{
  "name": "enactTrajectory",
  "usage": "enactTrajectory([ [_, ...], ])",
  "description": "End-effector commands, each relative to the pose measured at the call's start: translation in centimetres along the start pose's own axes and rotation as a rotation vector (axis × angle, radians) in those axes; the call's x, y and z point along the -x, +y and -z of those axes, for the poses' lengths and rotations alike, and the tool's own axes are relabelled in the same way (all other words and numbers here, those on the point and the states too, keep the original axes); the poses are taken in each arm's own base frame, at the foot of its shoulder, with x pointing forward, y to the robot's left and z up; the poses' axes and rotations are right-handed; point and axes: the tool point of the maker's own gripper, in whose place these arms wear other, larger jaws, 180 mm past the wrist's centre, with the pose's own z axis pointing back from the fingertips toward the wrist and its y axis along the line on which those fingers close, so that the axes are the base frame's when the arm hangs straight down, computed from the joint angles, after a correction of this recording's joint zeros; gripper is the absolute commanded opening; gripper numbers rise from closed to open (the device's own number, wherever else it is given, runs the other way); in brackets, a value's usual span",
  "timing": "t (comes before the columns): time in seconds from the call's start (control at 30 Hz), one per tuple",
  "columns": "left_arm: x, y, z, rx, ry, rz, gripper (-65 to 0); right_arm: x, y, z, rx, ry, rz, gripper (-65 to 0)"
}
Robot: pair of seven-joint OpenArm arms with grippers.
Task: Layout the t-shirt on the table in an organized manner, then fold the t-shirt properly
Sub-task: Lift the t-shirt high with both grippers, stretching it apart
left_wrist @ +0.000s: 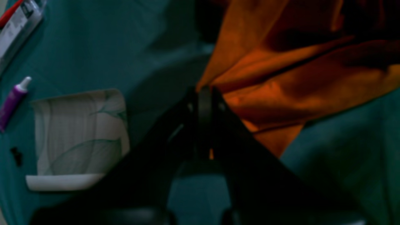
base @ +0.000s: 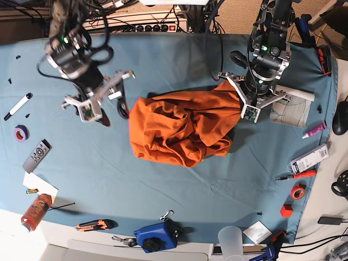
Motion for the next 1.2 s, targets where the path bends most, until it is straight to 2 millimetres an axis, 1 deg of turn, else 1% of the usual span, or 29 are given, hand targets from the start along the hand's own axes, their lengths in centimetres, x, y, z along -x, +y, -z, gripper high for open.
enactTrajectory([
  [0.0,-1.2,0.2,-0.3,-0.005,-0.047,-0.003,-65.0,-0.2,0.1,0.8,-0.011,-0.014,0.010,-34.1],
  [0.07,-1.0,0.2,-0.3,-0.005,-0.042,-0.002,-65.0,1.2,1.2,2.9,-0.060,0.024,0.043,-34.1],
  [0.13,-0.8,0.1,-0.3,-0.005,-0.036,-0.001,-65.0,2.1,2.3,4.7,-0.102,0.048,0.060,-34.1],
  [0.23,-0.7,0.1,-0.3,-0.004,-0.033,-0.001,-65.0,2.2,3.8,6.7,-0.154,0.061,0.079,-34.1],
  [0.33,-0.5,0.1,-0.2,-0.005,-0.028,-0.002,-65.0,1.6,4.6,7.7,-0.164,0.058,0.063,-34.1],
  [0.43,-0.1,0.1,-0.1,-0.004,-0.017,-0.002,-65.0,1.1,4.6,7.9,-0.158,0.042,0.056,-34.1],
  [0.5,-0.1,0.1,0.0,-0.004,-0.018,-0.002,-65.0,1.1,4.5,7.9,-0.152,0.045,0.051,-34.3],
  [0.53,-0.3,0.1,0.0,-0.004,-0.029,-0.002,-65.0,1.2,4.4,7.9,-0.150,0.049,0.048,-35.8],
  [0.57,-0.6,0.1,0.0,-0.004,-0.042,-0.002,-65.0,1.2,4.4,8.0,-0.148,0.050,0.046,-39.8],
  [0.67,-1.0,0.1,-0.1,-0.003,-0.067,-0.003,-65.0,1.2,4.3,8.0,-0.143,0.047,0.050,-57.1],
  [0.7,-1.0,0.1,-0.1,-0.003,-0.067,-0.004,-65.0,1.1,4.0,8.0,-0.131,0.045,0.050,-62.2],
  [0.73,-1.0,0.0,0.0,-0.003,-0.067,-0.006,-65.0,1.1,3.6,8.0,-0.106,0.042,0.044,-65.0],
  [0.9,-1.0,0.0,-0.1,0.000,-0.063,-0.007,-65.0,0.2,1.2,8.4,0.010,0.032,0.008,-65.0],
  [0.97,-1.0,0.0,-0.1,-0.001,-0.063,-0.007,-65.0,-0.6,0.4,8.6,0.037,0.021,-0.007,-65.0],
  [1.03,-0.9,0.0,-0.1,0.000,-0.063,-0.007,-65.0,-1.4,-0.8,8.6,0.078,0.009,-0.017,-65.0],
  [1.1,-0.9,0.0,0.0,-0.001,-0.063,-0.007,-65.0,-2.1,-2.3,8.5,0.116,-0.008,-0.012,-65.0],
  [1.17,-0.9,0.0,0.0,-0.001,-0.063,-0.007,-65.0,-3.0,-4.4,8.1,0.168,-0.031,0.006,-65.0],
])
